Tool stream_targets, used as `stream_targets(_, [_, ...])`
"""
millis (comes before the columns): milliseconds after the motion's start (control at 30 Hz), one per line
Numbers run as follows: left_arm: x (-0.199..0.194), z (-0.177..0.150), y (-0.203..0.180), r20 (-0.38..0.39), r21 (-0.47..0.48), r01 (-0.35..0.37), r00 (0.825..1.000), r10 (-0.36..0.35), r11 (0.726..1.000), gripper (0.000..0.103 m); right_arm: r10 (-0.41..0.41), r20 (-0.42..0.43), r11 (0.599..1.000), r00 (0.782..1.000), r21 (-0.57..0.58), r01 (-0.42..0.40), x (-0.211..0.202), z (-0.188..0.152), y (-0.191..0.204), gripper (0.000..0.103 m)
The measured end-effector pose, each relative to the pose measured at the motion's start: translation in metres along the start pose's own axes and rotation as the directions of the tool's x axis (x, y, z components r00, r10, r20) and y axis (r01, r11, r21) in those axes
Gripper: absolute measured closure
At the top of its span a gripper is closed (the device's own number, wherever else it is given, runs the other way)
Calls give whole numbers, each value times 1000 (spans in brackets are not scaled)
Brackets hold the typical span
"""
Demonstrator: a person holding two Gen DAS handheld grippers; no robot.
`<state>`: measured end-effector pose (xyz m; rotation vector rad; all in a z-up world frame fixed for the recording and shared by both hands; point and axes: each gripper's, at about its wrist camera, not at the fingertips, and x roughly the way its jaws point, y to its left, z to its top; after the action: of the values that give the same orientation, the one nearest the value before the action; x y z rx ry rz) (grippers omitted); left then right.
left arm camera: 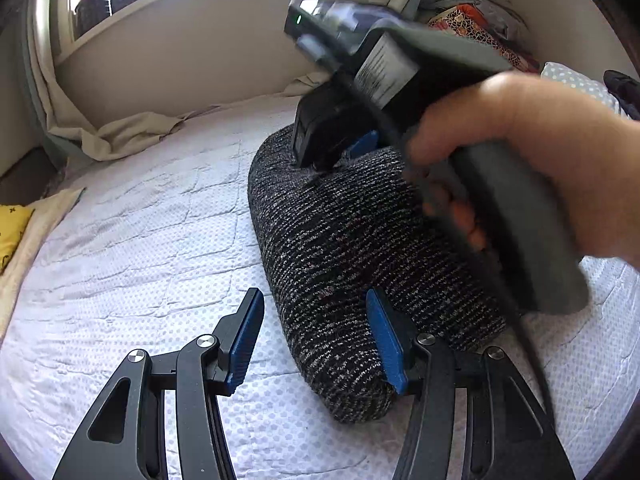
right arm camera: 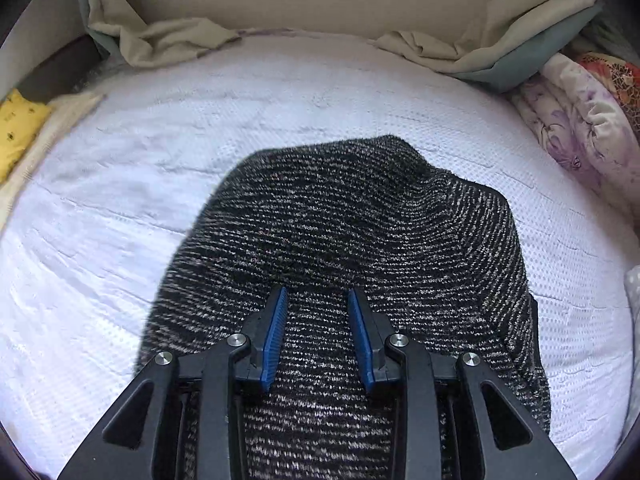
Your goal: Fold large clothes
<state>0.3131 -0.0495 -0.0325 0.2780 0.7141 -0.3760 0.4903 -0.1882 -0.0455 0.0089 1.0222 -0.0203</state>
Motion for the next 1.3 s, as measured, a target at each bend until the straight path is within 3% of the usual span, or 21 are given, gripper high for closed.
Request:
stream_targets(133, [1, 0, -2, -2, 2, -2, 1000, 2, 1000, 44, 102, 34, 994, 994, 36, -103, -41, -9, -18, 58])
stream_targets(267, [-2, 2, 2, -11, -14, 3, 1000, -3, 1000, 42, 106, 95, 994, 990, 5, -107, -93, -43, -32, 57])
stream_targets(400, [-3, 4, 4, -23, -25, -4, 1000, 3, 1000, 37, 91, 74, 996, 993, -1, -91, -116, -85, -46, 57])
stream_targets(533, [-1, 5, 5, -33, -32, -12, 999, 11, 999, 34, 27, 35, 1000, 999, -11, -27, -114, -120, -59, 57])
stream_targets(667, [-3, 6, 2, -38, -16, -19, 999, 19, 1000, 34, 63, -32, 996, 998, 62, -60, -91, -134, -76, 57])
stream_targets(967, [3, 8, 1, -54, -24, -31, 998, 29, 999, 28, 62, -23, 996, 998, 68, -60, -70, -143, -78, 54])
stream_targets(1100, [4, 10, 7, -63, -54, -47, 997, 43, 997, 15, 78, -17, 993, 997, 93, -76, -67, -147, -78, 53])
stream_targets(1300, [-4, 13, 31, -95, -168, -25, 995, 10, 985, 1, 129, 17, 982, 991, 137, -131, -82, -148, -85, 50])
